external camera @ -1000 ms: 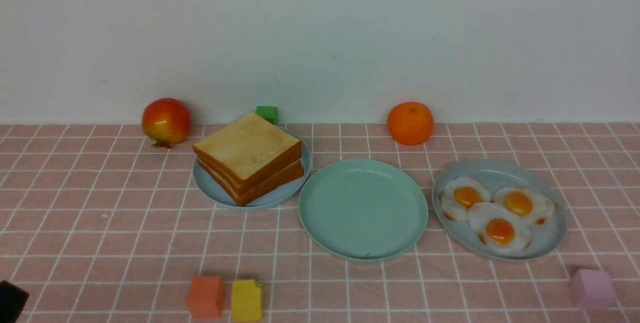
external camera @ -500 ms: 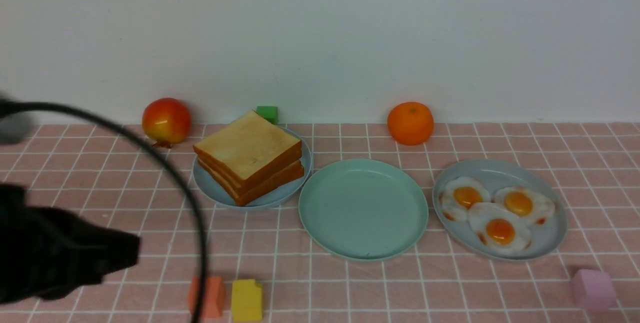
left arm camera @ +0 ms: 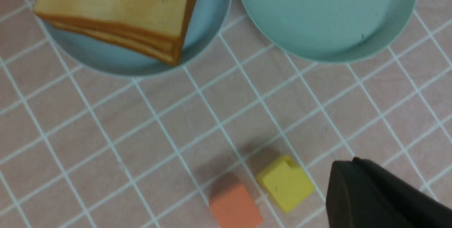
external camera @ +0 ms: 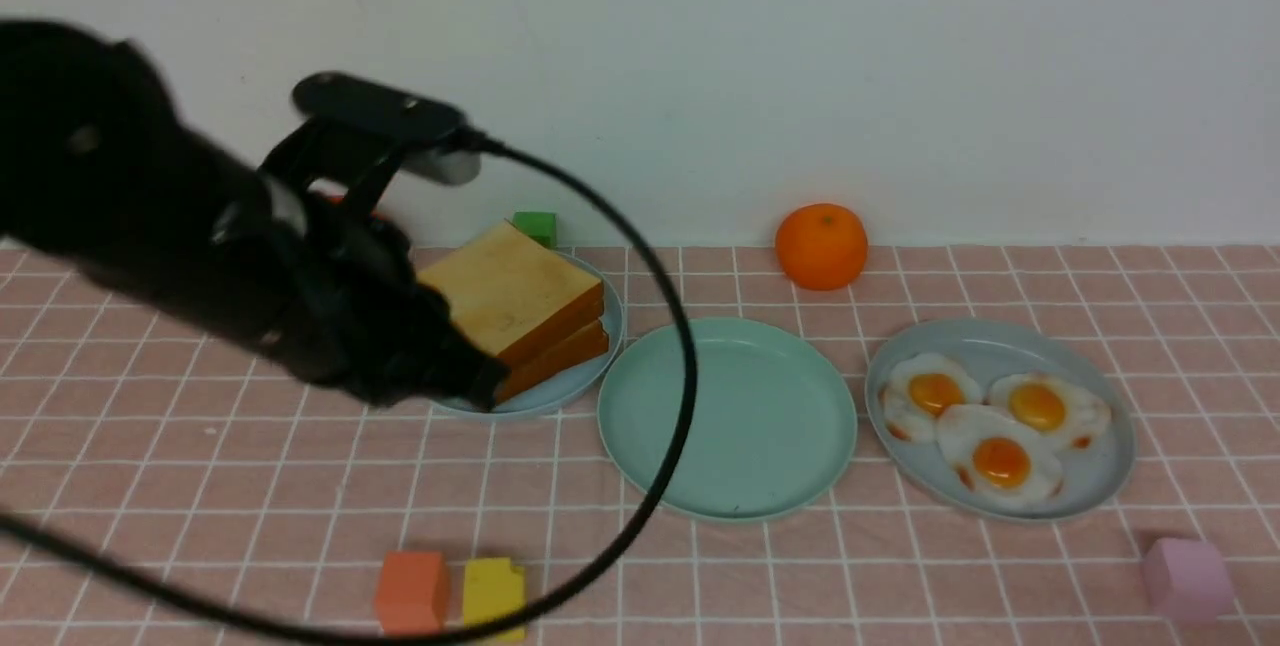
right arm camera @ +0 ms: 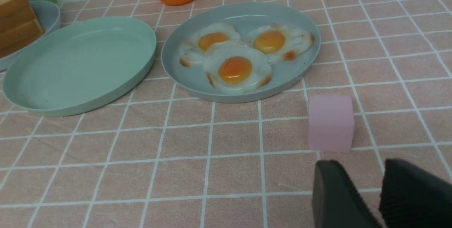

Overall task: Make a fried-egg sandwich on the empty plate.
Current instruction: Use the left arm to grab a slice of bread, then use the left arm to put a slice of bread into the empty plate in the middle

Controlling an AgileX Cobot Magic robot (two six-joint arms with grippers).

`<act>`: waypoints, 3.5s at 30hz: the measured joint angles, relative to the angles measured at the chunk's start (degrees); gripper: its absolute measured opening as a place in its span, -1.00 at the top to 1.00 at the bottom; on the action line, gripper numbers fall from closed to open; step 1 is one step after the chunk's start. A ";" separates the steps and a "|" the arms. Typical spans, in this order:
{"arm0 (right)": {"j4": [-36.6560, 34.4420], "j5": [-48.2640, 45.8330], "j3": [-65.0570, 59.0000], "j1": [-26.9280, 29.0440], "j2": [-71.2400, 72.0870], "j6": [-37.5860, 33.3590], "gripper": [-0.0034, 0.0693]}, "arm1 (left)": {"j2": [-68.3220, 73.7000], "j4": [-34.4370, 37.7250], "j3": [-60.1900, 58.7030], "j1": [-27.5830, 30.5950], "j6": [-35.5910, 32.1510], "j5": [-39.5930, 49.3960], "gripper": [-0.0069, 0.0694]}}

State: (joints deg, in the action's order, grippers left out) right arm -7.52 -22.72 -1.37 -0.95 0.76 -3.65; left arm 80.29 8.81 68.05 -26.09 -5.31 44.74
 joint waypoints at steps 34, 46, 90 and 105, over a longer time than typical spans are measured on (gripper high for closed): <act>-10.47 -43.57 52.16 -7.52 -31.52 -3.66 0.90 | 31.95 -17.42 26.20 -0.07 6.26 0.87 0.48; -7.97 -43.49 52.42 -10.71 -33.23 -4.88 0.88 | 38.78 -24.09 28.36 -0.07 7.88 -4.81 -0.15; -8.59 -44.80 52.60 -10.71 -33.23 -5.29 0.82 | 40.68 -29.17 28.54 -1.58 11.69 -7.81 0.44; -6.52 -49.13 59.79 -10.71 -29.89 -5.29 0.92 | 29.27 -7.72 28.15 -13.33 -8.45 -3.51 0.55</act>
State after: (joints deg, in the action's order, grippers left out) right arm -14.04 -71.84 58.42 -11.66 -29.13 -8.94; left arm 109.55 1.10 96.20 -39.42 -13.76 41.23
